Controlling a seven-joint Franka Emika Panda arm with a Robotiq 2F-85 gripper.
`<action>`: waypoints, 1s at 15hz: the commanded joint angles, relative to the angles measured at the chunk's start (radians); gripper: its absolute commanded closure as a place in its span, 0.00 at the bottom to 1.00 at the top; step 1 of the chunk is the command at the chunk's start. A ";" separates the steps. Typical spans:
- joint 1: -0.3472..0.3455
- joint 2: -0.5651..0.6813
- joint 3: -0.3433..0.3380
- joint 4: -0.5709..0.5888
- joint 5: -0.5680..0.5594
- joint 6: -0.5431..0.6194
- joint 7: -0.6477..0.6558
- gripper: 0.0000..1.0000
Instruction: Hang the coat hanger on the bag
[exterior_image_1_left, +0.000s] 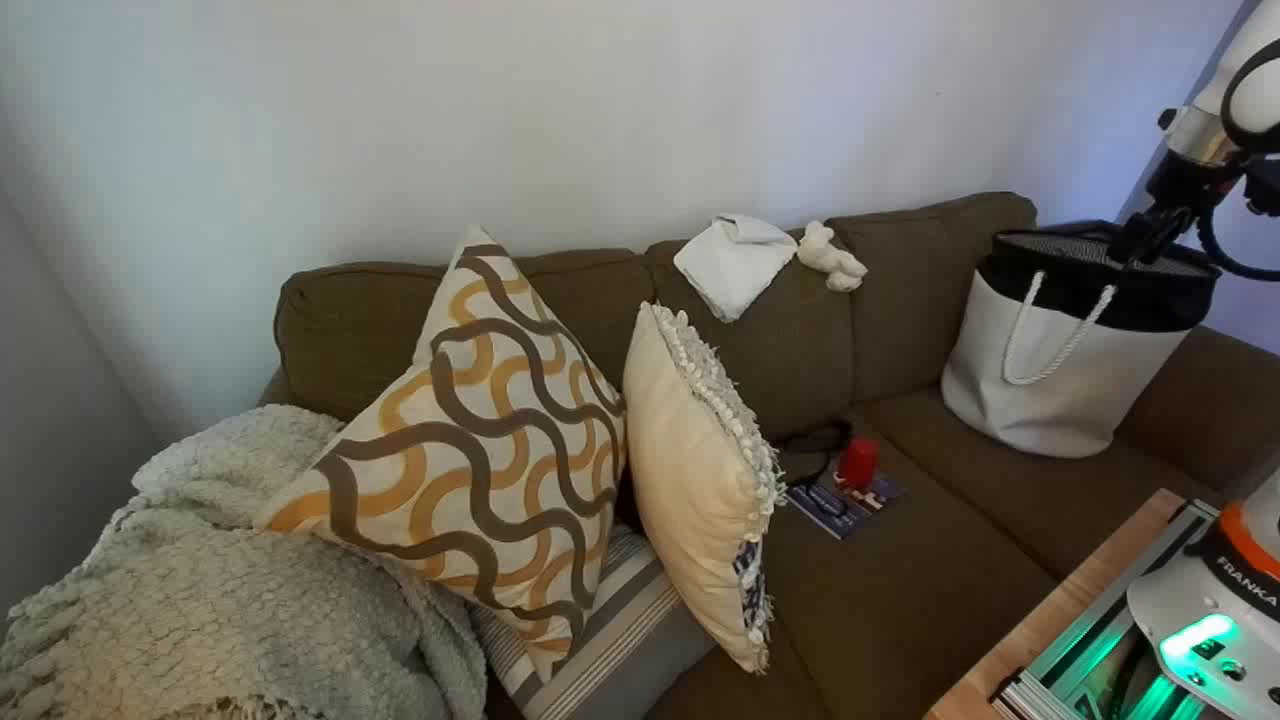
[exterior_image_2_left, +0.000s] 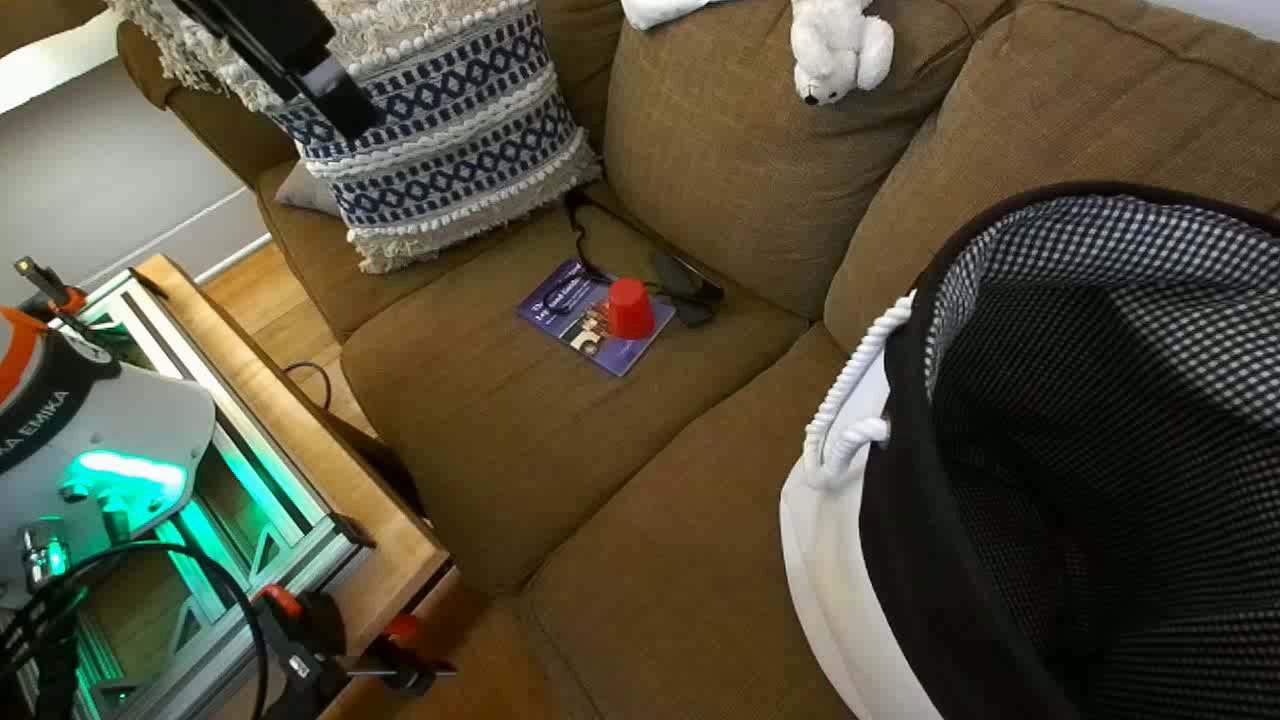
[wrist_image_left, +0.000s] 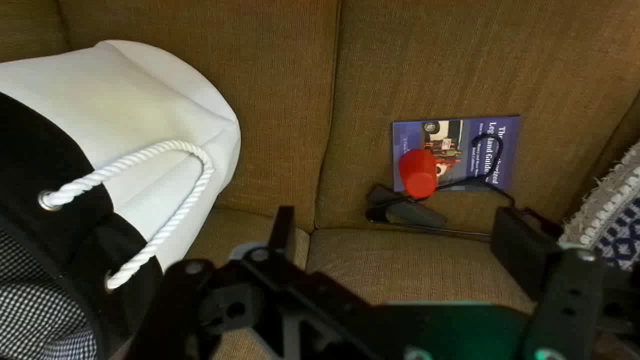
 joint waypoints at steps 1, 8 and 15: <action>0.001 0.000 0.000 0.001 0.000 -0.003 0.000 0.00; 0.095 0.211 0.043 -0.001 0.136 0.128 0.125 0.00; 0.108 0.655 0.118 -0.019 0.075 0.302 0.185 0.00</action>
